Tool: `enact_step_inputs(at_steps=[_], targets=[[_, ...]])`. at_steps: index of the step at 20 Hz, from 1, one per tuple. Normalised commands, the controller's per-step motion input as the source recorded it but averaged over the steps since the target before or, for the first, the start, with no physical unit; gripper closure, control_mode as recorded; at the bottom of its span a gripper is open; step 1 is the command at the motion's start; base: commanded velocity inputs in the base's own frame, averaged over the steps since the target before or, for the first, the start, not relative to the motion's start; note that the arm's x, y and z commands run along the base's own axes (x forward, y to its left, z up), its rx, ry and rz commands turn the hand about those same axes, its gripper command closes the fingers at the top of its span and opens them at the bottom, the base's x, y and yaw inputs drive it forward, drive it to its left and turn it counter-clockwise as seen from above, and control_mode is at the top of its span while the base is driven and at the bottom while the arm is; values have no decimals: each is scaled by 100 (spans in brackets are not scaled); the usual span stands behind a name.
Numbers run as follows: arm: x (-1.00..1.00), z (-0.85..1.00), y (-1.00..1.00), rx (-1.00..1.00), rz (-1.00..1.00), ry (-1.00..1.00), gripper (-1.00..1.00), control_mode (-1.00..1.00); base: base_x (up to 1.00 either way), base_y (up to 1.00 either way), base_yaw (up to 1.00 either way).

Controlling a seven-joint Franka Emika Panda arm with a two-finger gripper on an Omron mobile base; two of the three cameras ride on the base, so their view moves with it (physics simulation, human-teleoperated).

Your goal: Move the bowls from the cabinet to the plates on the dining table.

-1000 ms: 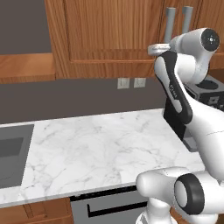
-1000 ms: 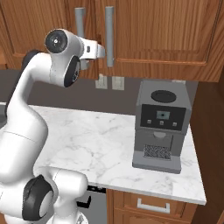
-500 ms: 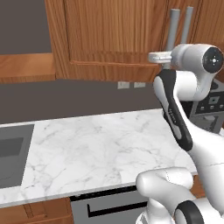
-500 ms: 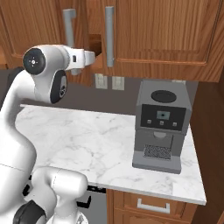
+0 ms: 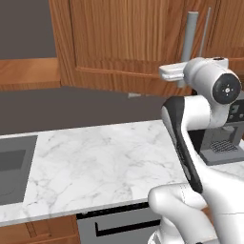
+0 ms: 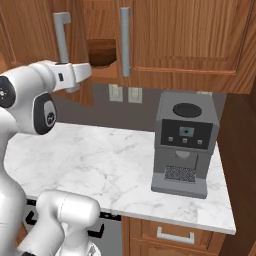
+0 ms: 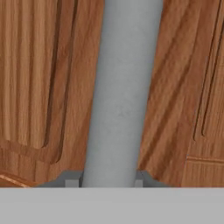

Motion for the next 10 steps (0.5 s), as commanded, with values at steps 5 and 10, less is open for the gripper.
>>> enact_step_inputs(at_steps=[5, 10], targets=[[-83, 49, 20, -9, -7, -7, 100, -100, 0, 0, 0], [-75, 55, 36, -7, -9, -2, 100, -100, 0, 0, 0]])
